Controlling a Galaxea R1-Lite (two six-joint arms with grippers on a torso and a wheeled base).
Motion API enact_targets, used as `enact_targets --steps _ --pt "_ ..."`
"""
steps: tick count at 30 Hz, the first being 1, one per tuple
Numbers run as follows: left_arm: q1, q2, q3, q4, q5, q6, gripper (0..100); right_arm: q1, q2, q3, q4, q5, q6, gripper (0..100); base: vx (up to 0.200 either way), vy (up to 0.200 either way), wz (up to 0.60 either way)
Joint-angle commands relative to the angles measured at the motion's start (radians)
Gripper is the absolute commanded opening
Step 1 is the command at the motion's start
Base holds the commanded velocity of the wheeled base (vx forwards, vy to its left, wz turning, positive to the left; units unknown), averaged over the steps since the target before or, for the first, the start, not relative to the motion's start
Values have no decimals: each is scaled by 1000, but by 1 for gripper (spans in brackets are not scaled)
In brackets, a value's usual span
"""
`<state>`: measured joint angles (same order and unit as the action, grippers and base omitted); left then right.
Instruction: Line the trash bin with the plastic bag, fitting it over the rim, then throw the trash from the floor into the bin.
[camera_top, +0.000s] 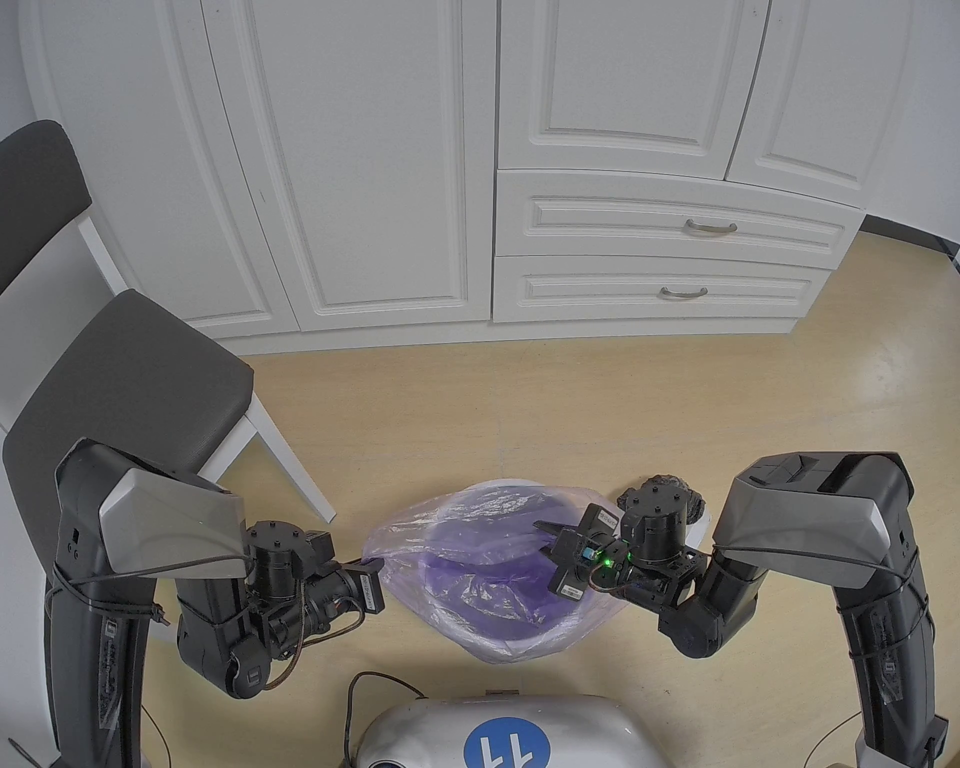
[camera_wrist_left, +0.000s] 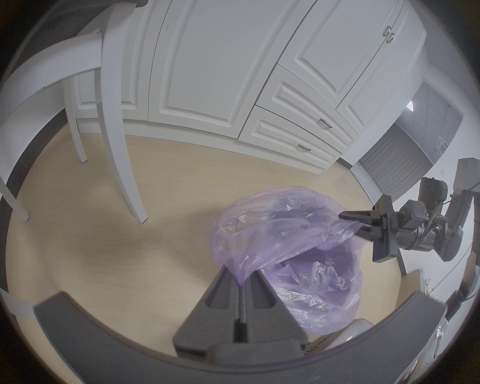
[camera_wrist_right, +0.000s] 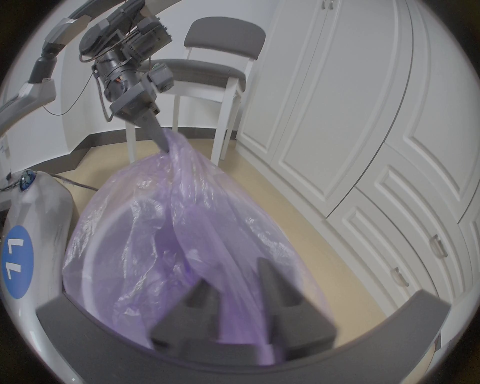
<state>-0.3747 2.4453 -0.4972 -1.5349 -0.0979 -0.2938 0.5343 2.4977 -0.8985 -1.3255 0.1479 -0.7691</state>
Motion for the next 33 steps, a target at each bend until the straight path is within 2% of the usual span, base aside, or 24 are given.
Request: enact_targets --steps 1,6,7,13,16,19,21,27,30,33 --pt "-4 8 0 -1 4 -4 0 0 -6 4 -24 2 -1 0 0 0 0" --pt "-16 17 8 -1 6 -4 0 0 6 -2 -20 1 1 0 0 0 0" --pt "-16 14 19 -1 4 -1 100 0 9 -5 -20 1 1 0 0 0 0" --pt "2 -14 60 -2 -13 1 100 0 12 -11 -20 2 5 0 0 0 0" --pt "37 -51 95 -4 -71 19 100 -3 13 -37 -20 1 13 0 0 0 0" --pt "68 -112 155 -4 -166 59 100 -11 17 -76 -20 -10 50 0 0 0 0" --pt "80 -146 183 -5 -204 62 100 -13 23 -112 -18 -36 79 0 0 0 0" --pt "134 -218 258 -5 -336 105 100 -17 124 -327 0 -182 192 0 0 0 0" --pt "148 -220 266 -4 -352 142 100 -17 190 -447 32 -232 229 0 0 0 0" --pt "148 -220 259 -4 -352 143 100 -17 237 -539 51 -243 278 0 0 0 0"
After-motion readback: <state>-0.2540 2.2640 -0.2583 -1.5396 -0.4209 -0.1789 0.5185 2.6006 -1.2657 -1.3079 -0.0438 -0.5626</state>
